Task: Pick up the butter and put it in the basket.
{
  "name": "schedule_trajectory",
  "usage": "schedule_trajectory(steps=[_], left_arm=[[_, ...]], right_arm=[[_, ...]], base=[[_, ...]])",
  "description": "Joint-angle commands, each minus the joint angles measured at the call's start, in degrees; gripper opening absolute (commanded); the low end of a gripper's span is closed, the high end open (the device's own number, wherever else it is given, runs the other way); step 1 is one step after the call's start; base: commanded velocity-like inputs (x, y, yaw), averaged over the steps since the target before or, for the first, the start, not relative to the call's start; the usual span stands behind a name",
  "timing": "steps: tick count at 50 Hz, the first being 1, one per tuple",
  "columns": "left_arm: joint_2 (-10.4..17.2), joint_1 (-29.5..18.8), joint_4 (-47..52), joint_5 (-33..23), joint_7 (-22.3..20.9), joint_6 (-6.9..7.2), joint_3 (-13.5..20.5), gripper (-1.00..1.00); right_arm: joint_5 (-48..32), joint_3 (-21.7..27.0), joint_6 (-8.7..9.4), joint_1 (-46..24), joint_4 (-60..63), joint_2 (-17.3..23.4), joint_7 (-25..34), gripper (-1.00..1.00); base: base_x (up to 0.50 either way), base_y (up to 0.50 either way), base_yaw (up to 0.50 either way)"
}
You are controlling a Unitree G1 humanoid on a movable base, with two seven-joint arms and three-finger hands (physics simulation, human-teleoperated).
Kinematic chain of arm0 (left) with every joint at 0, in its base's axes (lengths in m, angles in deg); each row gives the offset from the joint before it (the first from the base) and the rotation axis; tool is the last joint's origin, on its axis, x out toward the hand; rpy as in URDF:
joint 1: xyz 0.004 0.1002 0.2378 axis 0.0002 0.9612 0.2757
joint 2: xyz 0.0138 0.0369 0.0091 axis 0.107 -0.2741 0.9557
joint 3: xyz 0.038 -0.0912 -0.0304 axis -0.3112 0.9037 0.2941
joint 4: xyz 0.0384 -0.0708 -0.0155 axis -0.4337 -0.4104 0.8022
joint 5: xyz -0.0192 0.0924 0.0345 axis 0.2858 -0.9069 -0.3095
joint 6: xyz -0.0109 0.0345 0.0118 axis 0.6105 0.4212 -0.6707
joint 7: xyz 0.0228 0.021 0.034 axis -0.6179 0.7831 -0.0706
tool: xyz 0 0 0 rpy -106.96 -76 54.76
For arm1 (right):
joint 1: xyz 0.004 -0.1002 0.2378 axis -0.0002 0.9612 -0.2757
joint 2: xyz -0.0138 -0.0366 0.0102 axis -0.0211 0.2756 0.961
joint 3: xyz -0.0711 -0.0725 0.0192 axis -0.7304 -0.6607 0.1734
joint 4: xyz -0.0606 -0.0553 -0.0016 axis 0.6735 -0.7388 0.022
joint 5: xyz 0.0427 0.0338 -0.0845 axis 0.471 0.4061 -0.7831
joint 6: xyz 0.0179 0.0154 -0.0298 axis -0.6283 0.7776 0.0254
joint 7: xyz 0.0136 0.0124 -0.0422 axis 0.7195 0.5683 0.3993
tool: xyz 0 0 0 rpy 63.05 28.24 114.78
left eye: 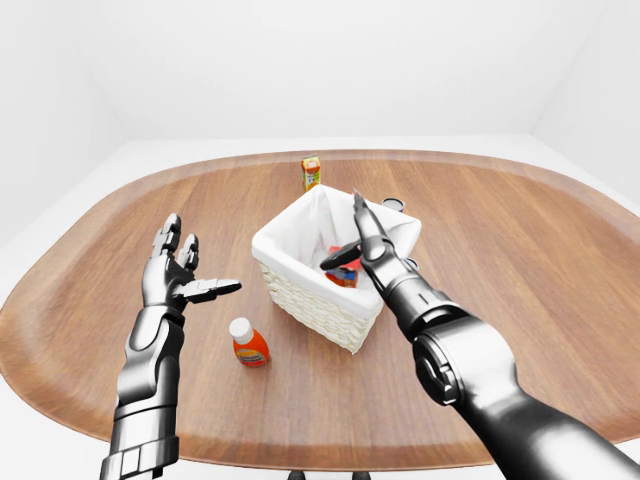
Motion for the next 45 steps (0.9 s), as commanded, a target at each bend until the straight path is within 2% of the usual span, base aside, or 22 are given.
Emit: schedule_trajectory(steps=[1,34,45], left_arm=[[0.0,0.2,0.0,0.1,-0.1,0.00,0.1,1.00],[-0.6,0.8,0.3,-0.6,-0.5,0.00,-0.3,1.00],[-0.6,0.5,-0.1,-0.9,-0.4,0.00,-0.5,1.00]], right_arm=[[0.5,-0.4,0.00,-0.2,0.7,-0.2,0.7,1.00],[6.3,-2.5,0.00,4.4,7.4,3.8,5.3,1.00],[8.7,-2.5,0.00,8.1,15.1,6.5,7.9,1.00]], base=[[0.00,0.00,0.00],[0.00,0.00,0.00],[0.00,0.00,0.00]])
